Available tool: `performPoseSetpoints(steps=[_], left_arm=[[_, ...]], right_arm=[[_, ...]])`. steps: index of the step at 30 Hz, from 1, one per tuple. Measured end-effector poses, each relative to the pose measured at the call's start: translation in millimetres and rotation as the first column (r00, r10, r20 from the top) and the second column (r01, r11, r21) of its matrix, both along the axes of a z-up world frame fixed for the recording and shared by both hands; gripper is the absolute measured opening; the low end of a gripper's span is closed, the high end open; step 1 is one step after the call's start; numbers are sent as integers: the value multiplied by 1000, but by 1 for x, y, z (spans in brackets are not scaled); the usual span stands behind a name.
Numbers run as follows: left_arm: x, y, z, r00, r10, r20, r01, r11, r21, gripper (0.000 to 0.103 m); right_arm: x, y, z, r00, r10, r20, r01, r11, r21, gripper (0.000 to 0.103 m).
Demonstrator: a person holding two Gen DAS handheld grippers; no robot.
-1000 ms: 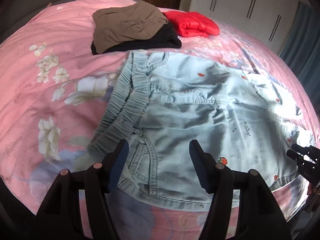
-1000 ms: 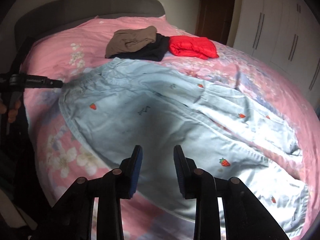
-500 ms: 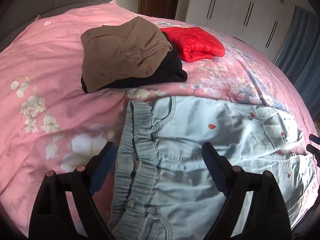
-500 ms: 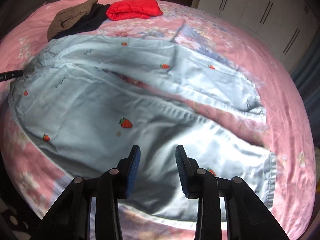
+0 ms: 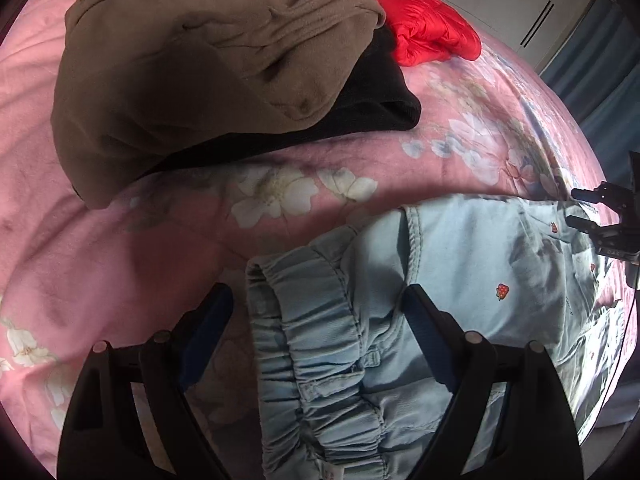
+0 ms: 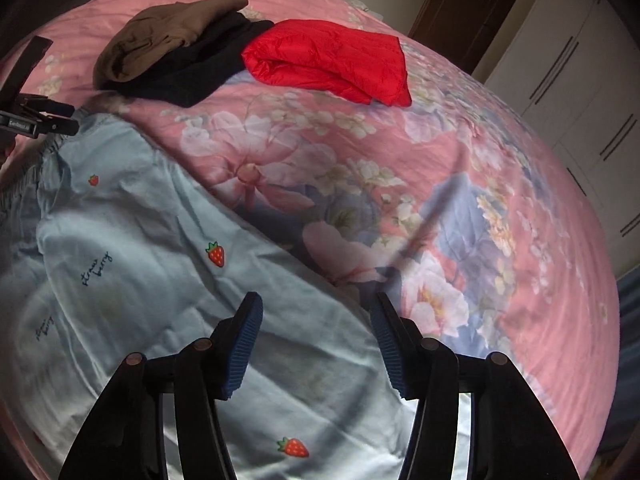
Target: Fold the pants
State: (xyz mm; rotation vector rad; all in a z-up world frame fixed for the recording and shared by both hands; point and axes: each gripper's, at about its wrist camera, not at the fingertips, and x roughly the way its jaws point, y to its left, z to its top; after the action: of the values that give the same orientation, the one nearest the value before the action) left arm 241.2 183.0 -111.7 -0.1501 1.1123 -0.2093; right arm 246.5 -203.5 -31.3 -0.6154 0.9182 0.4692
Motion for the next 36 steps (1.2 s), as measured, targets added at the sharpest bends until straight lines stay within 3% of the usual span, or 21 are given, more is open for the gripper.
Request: performPoseSetpoints(steps=[4,5,7,8,10,11,12,14,16,23,26,31,36], left_arm=[[8,2,-8,1000,-6,-16,5,997,-78,79],[8,0,-8,1000,-14,-9,14,996,-87,67],[4,-4,-7,999,-32,10,33,995,-95,56],[1,-6,-5,999,-33,21,34,997,-68,39],[-4,-6,-3,999,-34,21,36,997,-72,33],[-6,-6,0,999,-29,31,31,997,-72,31],[-10,-7,5,999,-25,48,28,998,-64,29],[-21,-12,18,996,-27,90,31,999,-44,28],[-33,-16,31,991,-34,131,38,999,-27,27],[-101,-27,76,954,-82,288,87,996,-4,25],[-139,-31,84,934,-134,330,126,991,45,24],[-204,-40,63,914,-240,326,194,967,167,25],[-256,-50,22,908,-322,268,233,920,316,29]], right_arm=[[27,-1,-35,989,-7,-149,-4,997,-75,55],[32,-3,-43,981,-23,-190,10,998,-65,55],[36,-9,-45,975,-47,-215,44,999,-15,55],[37,-10,-46,973,-57,-223,58,998,-5,55],[32,-9,-47,974,-56,-220,56,998,-5,54],[29,-7,-46,974,-51,-221,52,999,-5,45],[25,-3,-45,975,-45,-215,44,999,-12,39],[10,5,-42,984,-20,-177,13,999,-38,10],[-6,8,-36,993,-19,-118,11,998,-64,8],[-75,-16,26,996,-63,66,61,998,31,6],[-109,-21,48,990,-61,127,55,997,49,6],[-182,-26,55,985,-42,167,30,997,74,6],[-247,-30,23,995,-6,102,2,999,42,6]])
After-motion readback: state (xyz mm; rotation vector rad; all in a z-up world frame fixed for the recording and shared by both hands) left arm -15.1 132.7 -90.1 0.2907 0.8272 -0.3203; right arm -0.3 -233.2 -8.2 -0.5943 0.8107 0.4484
